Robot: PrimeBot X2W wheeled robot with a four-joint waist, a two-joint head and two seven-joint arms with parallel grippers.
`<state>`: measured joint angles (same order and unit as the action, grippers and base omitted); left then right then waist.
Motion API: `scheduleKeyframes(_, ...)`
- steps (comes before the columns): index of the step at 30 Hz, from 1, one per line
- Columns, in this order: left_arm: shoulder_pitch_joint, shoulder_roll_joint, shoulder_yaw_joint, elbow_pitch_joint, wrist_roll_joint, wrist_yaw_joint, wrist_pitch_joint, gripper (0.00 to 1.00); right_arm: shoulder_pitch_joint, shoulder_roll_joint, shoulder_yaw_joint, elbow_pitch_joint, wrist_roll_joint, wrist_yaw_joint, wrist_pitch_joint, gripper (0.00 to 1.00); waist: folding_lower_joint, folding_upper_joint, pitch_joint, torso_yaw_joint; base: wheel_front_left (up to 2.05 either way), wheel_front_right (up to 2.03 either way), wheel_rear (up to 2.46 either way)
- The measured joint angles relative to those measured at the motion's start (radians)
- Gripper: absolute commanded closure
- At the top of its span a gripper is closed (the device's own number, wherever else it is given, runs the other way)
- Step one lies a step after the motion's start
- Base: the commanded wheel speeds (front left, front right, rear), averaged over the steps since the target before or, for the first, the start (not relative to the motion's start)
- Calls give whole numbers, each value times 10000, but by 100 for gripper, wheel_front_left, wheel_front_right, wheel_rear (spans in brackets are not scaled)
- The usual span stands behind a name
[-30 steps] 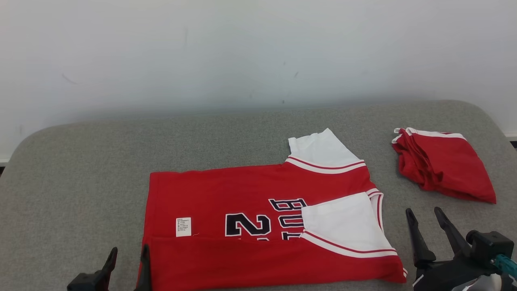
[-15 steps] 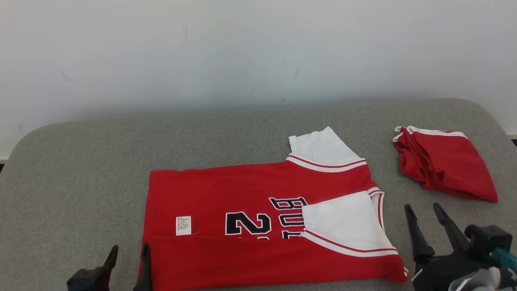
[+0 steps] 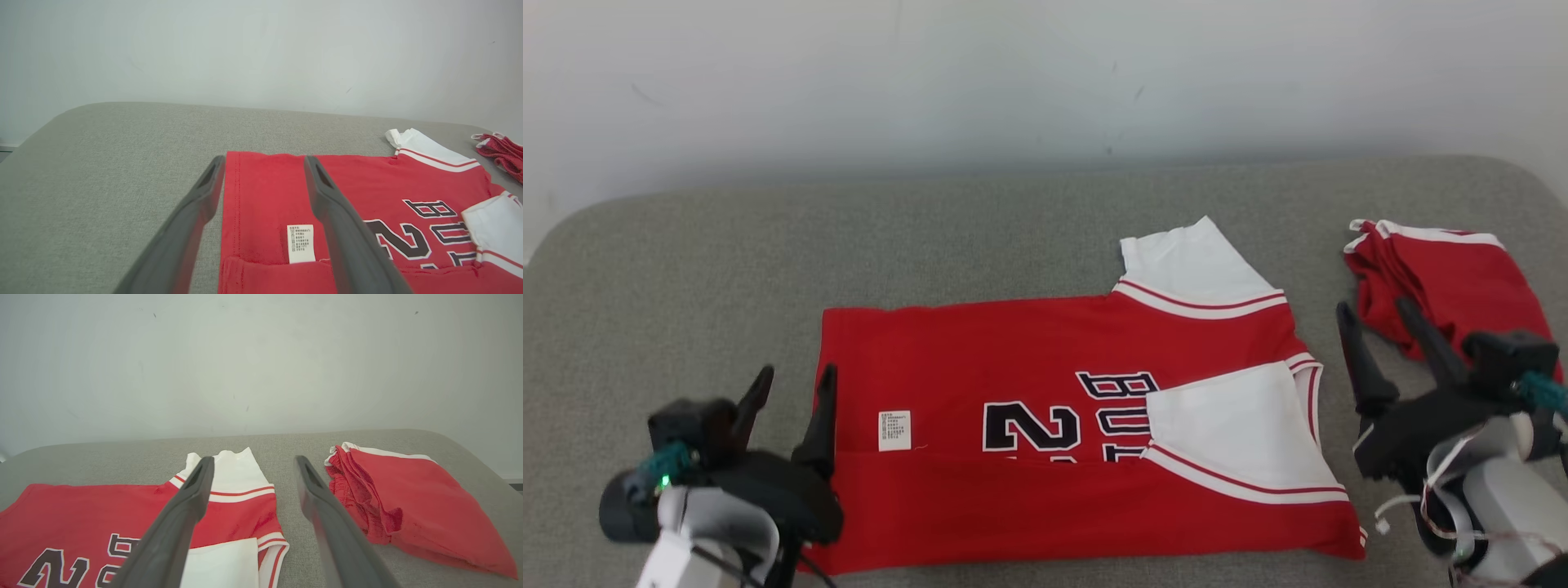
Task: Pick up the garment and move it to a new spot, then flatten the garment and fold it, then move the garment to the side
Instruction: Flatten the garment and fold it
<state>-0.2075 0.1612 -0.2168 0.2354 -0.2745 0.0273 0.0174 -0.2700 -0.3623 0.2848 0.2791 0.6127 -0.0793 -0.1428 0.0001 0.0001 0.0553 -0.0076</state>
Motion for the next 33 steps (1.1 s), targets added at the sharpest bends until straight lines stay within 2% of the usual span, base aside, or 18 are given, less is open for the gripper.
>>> scheduleKeyframes(11, -2567, -174, 92, 1789, -784, -894, 846, 0, -2762, -4, 366, 1469, -148, 288, 1154, 0, 1, 0, 1124, 206, 0, 0, 0)
scheduleKeyframes(23, -5227, -418, 58, 3791, -1260, -1258, 1593, 0, -6042, 0, 736, 3590, -566, 633, 2240, 0, 2, 0, 2590, 606, 0, 0, 0)
scheduleKeyframes(27, -5799, -713, 6, 4318, -1386, -1340, 1684, 0, -6773, 0, 769, 4291, -619, 709, 2495, 0, 3, 1, 3019, 743, 0, 0, 0)
scheduleKeyframes(33, -6572, -708, -142, 5037, -1367, -1348, 1760, 0, -7648, 224, 997, 5116, -769, 849, 2717, 0, 2, 1, 3643, 946, 0, 0, 0)
